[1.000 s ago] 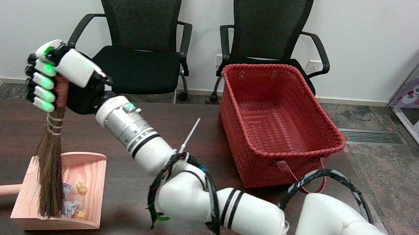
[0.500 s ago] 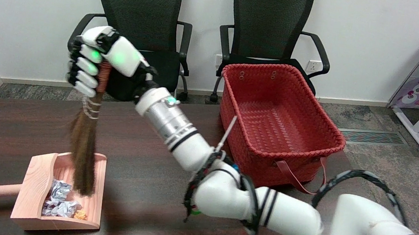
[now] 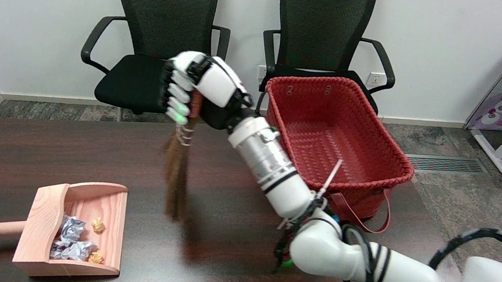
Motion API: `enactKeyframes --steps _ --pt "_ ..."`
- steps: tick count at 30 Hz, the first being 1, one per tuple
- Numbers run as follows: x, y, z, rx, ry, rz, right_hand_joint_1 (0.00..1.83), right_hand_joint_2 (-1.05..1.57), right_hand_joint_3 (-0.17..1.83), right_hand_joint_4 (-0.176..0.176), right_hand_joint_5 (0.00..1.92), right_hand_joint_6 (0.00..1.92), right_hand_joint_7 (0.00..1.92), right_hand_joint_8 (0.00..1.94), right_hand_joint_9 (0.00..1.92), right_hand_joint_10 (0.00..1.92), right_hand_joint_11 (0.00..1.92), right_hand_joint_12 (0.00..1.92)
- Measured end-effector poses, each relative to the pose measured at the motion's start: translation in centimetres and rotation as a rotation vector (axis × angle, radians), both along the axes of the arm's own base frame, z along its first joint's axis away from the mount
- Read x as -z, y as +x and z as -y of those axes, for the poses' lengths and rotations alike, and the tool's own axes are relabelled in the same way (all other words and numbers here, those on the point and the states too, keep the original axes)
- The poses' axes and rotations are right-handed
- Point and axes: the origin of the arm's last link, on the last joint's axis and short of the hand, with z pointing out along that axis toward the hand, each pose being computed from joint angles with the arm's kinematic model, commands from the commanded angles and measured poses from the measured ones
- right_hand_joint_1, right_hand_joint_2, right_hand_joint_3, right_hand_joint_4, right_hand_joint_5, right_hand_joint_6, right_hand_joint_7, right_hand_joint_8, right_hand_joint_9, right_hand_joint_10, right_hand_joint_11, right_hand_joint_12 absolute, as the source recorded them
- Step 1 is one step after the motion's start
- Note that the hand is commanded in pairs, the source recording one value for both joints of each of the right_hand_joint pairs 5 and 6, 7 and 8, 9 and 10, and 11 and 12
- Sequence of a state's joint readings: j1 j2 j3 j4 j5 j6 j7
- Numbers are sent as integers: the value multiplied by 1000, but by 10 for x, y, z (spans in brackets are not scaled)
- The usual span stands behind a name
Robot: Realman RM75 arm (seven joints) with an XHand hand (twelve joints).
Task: Sweep the paper ball into the dustpan.
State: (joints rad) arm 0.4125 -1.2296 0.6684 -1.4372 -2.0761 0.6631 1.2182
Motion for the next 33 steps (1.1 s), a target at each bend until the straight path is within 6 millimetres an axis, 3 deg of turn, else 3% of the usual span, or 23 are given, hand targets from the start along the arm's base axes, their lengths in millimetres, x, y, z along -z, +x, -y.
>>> enactKeyframes --steps 14,27,33 --pt "-52 -21 7 37 -140 -120 779 1412 1833 -5 1920 1920 1920 1920 1920 1920 1920 1920" --pt "-79 -58 30 168 -252 -143 759 1494 1833 -3 1920 1920 1920 1920 1920 1920 1920 1920" --pt "-88 -66 40 207 -294 -133 758 1504 1833 -2 1920 1920 1920 1920 1920 1920 1920 1920"
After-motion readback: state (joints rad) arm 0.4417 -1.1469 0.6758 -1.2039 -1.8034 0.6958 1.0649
